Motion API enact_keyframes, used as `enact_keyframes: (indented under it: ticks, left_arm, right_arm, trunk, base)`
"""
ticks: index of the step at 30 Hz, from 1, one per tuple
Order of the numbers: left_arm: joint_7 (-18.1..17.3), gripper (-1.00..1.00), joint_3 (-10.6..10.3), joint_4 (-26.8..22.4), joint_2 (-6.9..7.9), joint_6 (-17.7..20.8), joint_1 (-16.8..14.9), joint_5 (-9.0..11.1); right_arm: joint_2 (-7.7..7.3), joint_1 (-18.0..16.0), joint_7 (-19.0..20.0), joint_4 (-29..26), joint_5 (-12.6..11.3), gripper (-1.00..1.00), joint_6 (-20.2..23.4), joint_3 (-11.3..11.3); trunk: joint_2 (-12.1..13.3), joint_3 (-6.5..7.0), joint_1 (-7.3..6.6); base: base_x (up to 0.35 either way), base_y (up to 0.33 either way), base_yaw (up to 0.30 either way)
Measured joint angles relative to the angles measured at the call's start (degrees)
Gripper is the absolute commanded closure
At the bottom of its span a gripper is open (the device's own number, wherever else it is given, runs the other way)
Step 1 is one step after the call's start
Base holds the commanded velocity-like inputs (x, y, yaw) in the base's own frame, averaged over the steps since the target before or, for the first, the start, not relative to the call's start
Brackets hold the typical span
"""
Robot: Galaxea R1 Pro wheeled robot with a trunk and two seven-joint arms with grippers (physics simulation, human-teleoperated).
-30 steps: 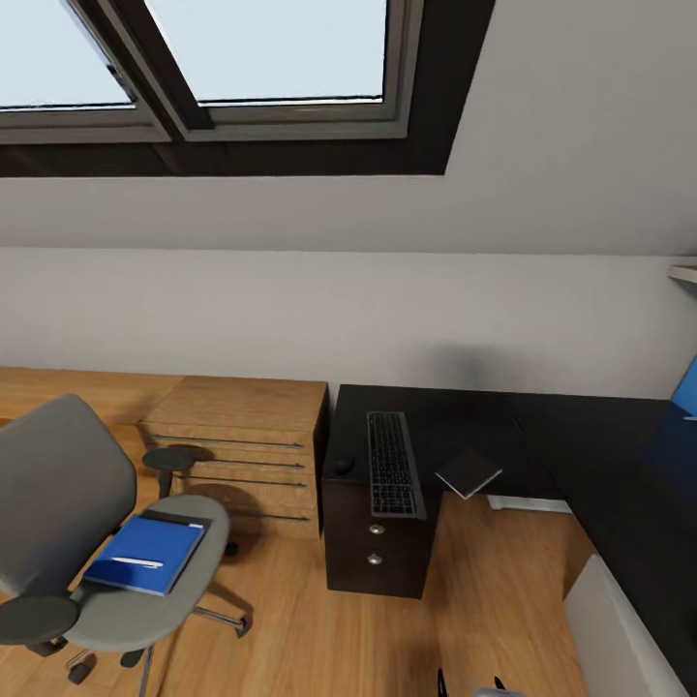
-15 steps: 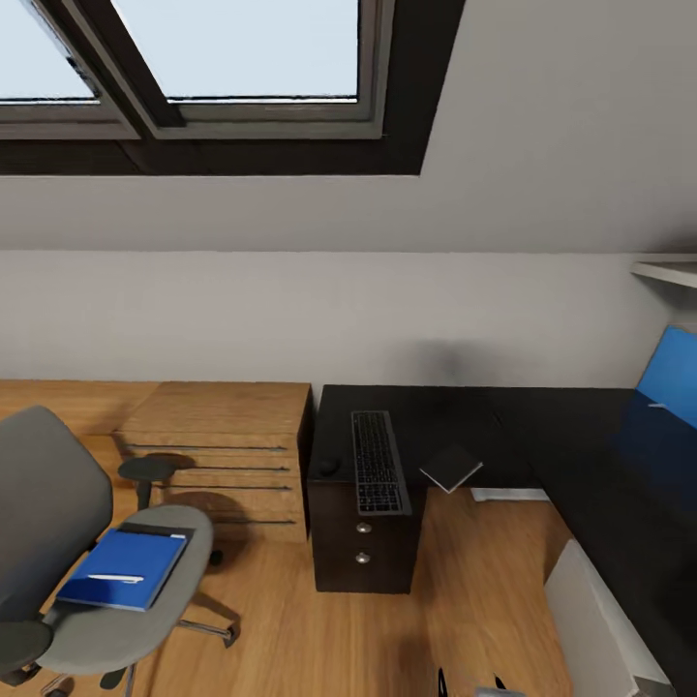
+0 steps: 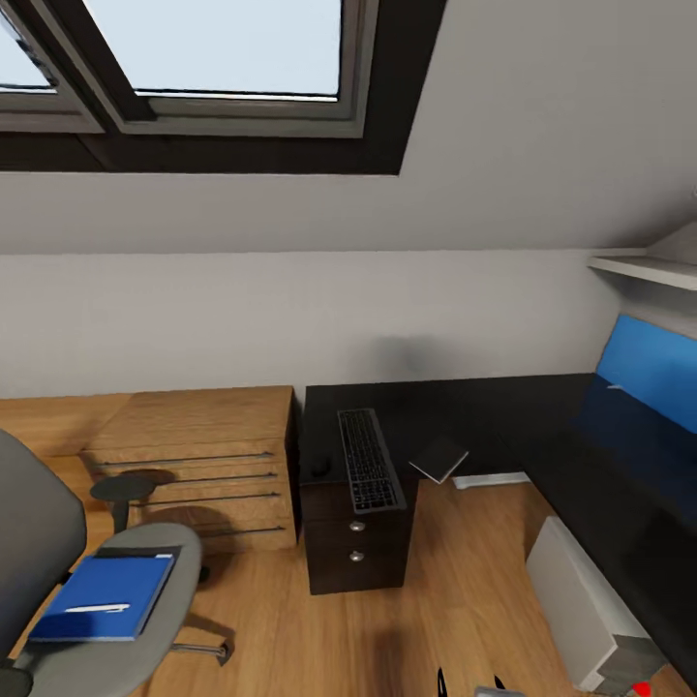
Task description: In the bedroom, organize the workspace by keeping the computer under the desk, ensuring the monitor is on the desk, placing the keyboard on the desk next to the monitor, placing the mouse on the desk next to the keyboard, moving the folder from the swivel chair onto the desk next to the mouse, stacking the notebook on top of the folder with the pen on top of the notebook, and positioning the swivel chair next to the desk.
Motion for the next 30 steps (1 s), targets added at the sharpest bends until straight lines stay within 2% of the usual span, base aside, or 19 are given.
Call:
enact_keyframes:
  ticks: [3, 24, 26, 30]
  left_arm:
    - [0.0, -1.0, 0.0, -0.2, 0.0, 0.0, 0.0, 0.0]
    - [0.1, -1.0, 0.0, -0.5, -0.07, 0.1, 0.0, 0.0]
    - [0.0, -1.0, 0.0, -1.1, -0.05, 0.1, 0.0, 0.0]
    - [0.1, -1.0, 0.1, -5.7, 0.04, 0.7, 0.0, -0.1]
  right_arm:
    - [0.01, 0.0, 0.0, 0.0, 0.0, -1.0, 0.0, 0.0]
    - [0.0, 0.0, 0.0, -0.1, 0.0, -1.0, -0.1, 0.0]
    - [-0.02, 0.0, 0.0, -0.3, 0.0, -1.0, -0.1, 0.0]
    - [0.01, -0.1, 0.0, -1.2, 0.1, -1.0, 0.0, 0.0]
  trunk:
    - [0.0, -0.01, 0.0]
    - [-8.4, -3.79, 4.62]
    - [-9.2, -4.15, 5.06]
    - [-10.9, -4.87, 5.94]
  base:
    - [0.0, 0.008, -0.009]
    - [0.0, 0.0, 0.0]
    - [0.0, 0.0, 0.0]
    - [0.0, 0.0, 0.0]
